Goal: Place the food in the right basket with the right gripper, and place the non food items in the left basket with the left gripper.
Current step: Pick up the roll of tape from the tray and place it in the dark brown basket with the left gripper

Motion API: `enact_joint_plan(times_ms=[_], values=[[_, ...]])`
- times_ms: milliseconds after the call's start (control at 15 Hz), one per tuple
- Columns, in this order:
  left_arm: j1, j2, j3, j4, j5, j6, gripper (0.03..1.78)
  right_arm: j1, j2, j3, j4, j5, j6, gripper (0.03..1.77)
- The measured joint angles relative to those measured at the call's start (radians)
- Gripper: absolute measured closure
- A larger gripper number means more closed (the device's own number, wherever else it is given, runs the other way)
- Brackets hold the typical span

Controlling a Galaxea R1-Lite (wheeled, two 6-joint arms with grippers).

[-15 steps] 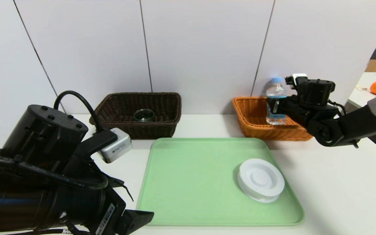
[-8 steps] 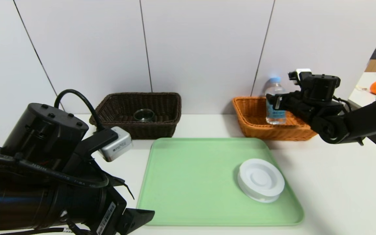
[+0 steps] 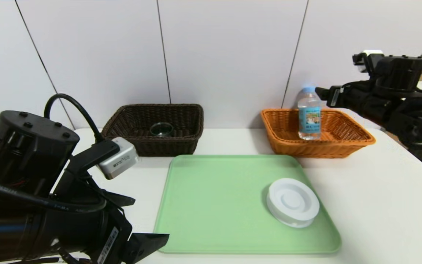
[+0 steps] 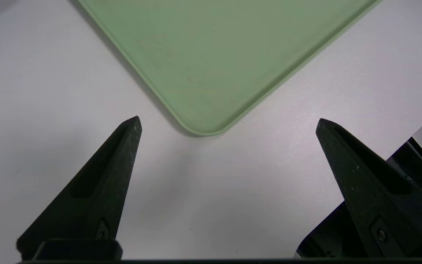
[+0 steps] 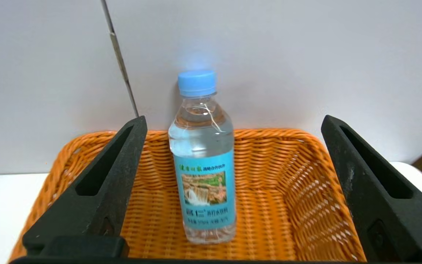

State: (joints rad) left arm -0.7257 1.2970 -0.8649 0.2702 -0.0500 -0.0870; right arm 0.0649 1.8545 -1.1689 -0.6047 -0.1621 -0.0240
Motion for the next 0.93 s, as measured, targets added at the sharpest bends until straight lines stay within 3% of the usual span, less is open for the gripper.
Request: enact_joint_plan(times_ms=[267,600,933], values=[[-0.002,-0.037,-0.013,-0.001,0.0,0.005,0.12,-0.001,-0.182,0.065,0.172,0.0,-0.002,0.13],[-0.006,-0.07,-0.012,-0.031,-0.005,0.006,0.12,0.005,-0.412,0.165,0.518,0.0,-0.001,0.11],[-0.004,-0.078,0.005,-0.031,-0.004,-0.006,0.12,0.009,-0.596,0.247,0.714,0.004,-0.002,0.11]])
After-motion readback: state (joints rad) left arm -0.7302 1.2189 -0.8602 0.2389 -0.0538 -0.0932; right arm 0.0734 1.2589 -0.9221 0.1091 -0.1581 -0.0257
